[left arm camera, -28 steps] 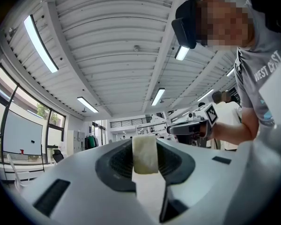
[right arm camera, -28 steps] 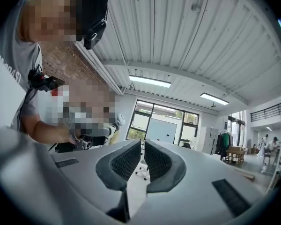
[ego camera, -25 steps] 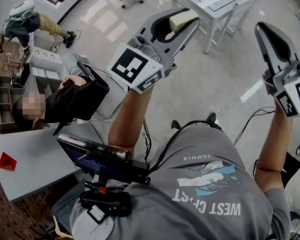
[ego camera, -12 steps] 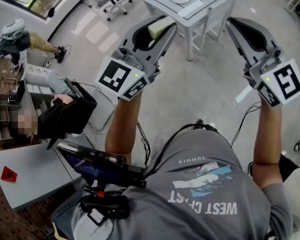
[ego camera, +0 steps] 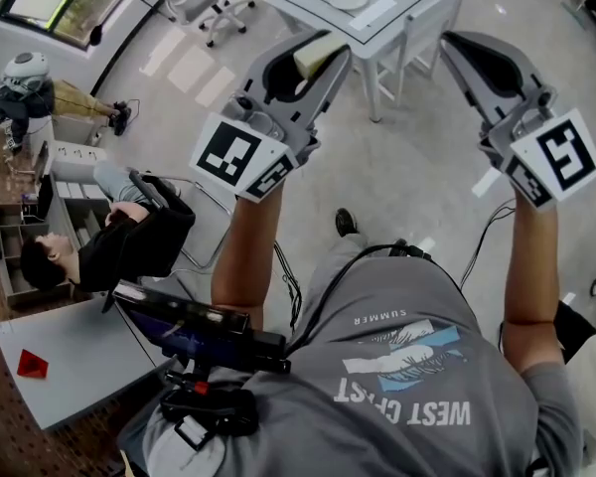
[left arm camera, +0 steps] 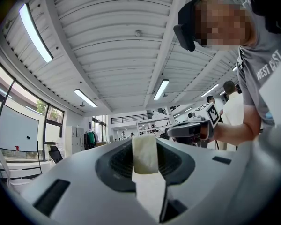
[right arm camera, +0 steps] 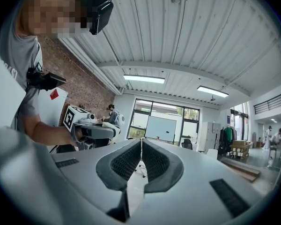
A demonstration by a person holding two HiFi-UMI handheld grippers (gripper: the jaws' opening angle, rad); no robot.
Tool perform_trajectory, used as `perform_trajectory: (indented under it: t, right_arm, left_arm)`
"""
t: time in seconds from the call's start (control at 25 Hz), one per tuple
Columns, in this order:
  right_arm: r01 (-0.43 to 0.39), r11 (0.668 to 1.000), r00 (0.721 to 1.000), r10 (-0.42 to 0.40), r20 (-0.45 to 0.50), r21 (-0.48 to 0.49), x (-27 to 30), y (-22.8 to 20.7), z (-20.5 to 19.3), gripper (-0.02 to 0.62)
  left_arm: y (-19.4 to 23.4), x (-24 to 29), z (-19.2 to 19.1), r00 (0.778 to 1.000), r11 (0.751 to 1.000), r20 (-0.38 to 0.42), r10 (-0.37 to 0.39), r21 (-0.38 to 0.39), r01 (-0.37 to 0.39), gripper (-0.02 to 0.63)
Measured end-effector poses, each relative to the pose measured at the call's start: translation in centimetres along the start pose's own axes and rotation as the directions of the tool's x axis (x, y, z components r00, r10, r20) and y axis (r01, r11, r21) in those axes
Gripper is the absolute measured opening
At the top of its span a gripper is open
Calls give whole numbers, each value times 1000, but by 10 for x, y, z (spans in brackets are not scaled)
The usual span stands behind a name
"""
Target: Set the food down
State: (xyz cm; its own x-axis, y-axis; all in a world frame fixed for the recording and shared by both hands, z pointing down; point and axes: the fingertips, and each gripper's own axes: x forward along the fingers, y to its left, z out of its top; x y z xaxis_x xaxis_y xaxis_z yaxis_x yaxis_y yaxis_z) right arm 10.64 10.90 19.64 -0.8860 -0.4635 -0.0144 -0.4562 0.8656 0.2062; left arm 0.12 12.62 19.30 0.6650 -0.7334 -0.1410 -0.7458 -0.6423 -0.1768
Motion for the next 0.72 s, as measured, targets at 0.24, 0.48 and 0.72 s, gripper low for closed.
perform_trajectory:
  t: [0.24,0.48,0.72]
  right_arm:
    - [44,999,999,-44,-14,12,39,-10,-4,8]
    - [100,995,994,-100,-34,1,89,-14,-5,8]
    - [143,990,989,-144,-43,-13,129,-16,-4,8]
  left_arm:
    - [43,7,-11,999,998,5,-54,-13,54,107]
    - [92,2,-20,993,993,22,-114,-26,114,107]
    - [136,-6,-30,988,988,48,-147,-35,148,107]
